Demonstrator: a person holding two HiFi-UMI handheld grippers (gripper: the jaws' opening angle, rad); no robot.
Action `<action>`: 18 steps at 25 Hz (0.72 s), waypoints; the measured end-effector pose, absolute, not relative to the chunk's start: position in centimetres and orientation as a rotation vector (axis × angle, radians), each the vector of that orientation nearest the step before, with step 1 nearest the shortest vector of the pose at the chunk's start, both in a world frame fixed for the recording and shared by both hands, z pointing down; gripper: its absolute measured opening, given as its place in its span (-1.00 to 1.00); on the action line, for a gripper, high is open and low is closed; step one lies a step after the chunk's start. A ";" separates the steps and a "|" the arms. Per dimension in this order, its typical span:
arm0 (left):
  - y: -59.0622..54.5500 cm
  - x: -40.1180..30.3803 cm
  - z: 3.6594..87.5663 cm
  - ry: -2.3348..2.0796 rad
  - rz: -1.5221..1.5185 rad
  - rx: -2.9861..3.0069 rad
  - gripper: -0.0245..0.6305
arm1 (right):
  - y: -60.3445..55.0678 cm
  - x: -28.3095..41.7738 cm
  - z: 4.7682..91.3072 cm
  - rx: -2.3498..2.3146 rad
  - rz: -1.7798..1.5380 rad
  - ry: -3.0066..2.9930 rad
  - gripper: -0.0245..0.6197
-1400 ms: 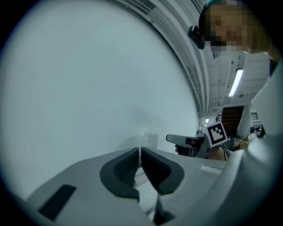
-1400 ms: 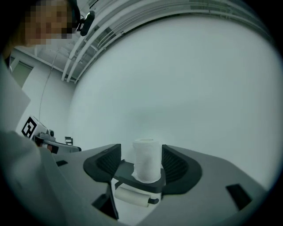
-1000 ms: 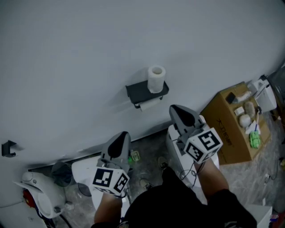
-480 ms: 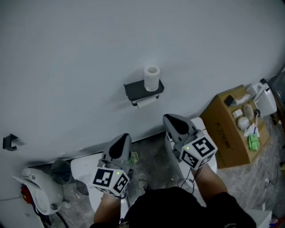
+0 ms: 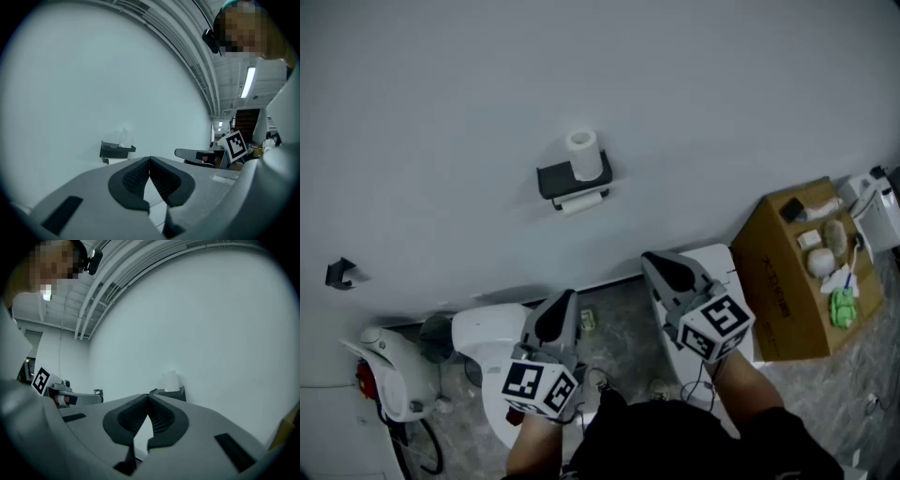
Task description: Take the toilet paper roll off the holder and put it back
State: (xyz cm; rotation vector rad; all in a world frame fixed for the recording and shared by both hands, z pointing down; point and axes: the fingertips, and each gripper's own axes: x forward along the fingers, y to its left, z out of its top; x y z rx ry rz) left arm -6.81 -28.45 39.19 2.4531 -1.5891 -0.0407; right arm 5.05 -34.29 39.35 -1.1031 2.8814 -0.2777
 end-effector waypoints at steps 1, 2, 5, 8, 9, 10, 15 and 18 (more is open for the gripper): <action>-27.8 -6.1 39.4 -1.608 -0.030 2.438 -0.92 | -33.9 5.7 39.6 -1.080 -0.288 2.887 -0.93; -27.1 -5.4 39.6 -1.626 -0.017 2.422 -0.92 | -33.5 6.2 39.8 -1.057 -0.301 2.893 -0.93; -25.0 -4.1 40.4 -1.671 0.022 2.380 -0.92 | -32.4 6.9 40.7 -0.986 -0.343 2.902 -0.93; -23.0 -4.1 40.7 -1.723 0.039 2.333 -0.92 | -31.0 6.6 41.2 -0.918 -0.377 2.914 -0.93; -22.4 -4.3 40.7 -1.742 0.039 2.318 -0.92 | -30.5 6.3 41.3 -0.896 -0.383 2.921 -0.93; -21.7 -4.6 40.7 -1.760 0.039 2.304 -0.92 | -30.0 5.9 41.4 -0.874 -0.388 2.929 -0.93; -17.5 -7.2 41.3 -1.834 0.032 2.230 -0.92 | -26.8 2.8 41.8 -0.780 -0.398 2.966 -0.93; -14.3 -9.4 41.5 -1.872 0.010 2.197 -0.92 | -24.1 0.5 41.8 -0.740 -0.389 2.987 -0.93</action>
